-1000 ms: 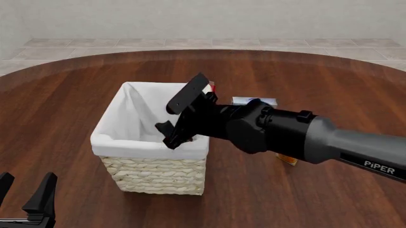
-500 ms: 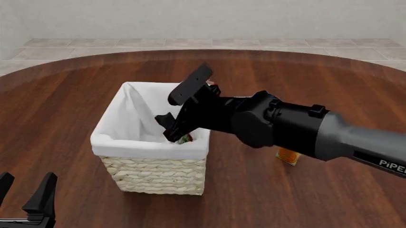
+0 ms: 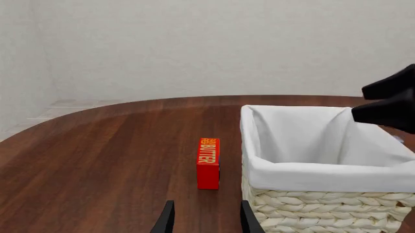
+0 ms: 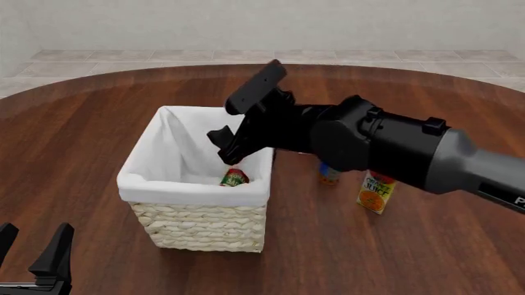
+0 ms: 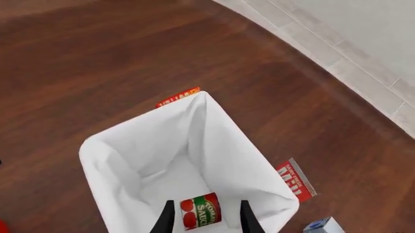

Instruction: Pick up the alphabet soup and the tomato sauce, and put them in the basket.

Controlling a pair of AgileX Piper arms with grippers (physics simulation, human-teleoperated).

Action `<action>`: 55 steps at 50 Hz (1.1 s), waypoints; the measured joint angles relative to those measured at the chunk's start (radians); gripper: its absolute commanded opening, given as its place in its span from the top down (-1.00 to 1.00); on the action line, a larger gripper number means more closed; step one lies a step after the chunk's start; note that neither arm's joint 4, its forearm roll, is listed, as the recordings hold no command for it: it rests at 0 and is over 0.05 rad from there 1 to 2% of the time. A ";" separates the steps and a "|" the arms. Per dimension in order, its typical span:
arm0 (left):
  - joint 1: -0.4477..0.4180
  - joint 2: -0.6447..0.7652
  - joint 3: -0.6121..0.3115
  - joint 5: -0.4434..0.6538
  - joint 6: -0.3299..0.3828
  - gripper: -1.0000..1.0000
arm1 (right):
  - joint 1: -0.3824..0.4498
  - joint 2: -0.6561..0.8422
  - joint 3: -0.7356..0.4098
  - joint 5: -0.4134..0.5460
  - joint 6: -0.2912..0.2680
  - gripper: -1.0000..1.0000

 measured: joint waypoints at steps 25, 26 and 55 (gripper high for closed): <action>0.000 0.000 0.000 0.000 0.000 -1.00 | -0.067 0.000 -0.081 0.091 -0.038 -1.00; 0.000 0.000 0.000 0.000 0.000 -1.00 | -0.069 0.000 -0.084 0.094 -0.039 -1.00; 0.000 0.000 0.000 0.000 0.000 -1.00 | -0.154 0.011 -0.132 0.146 -0.071 -1.00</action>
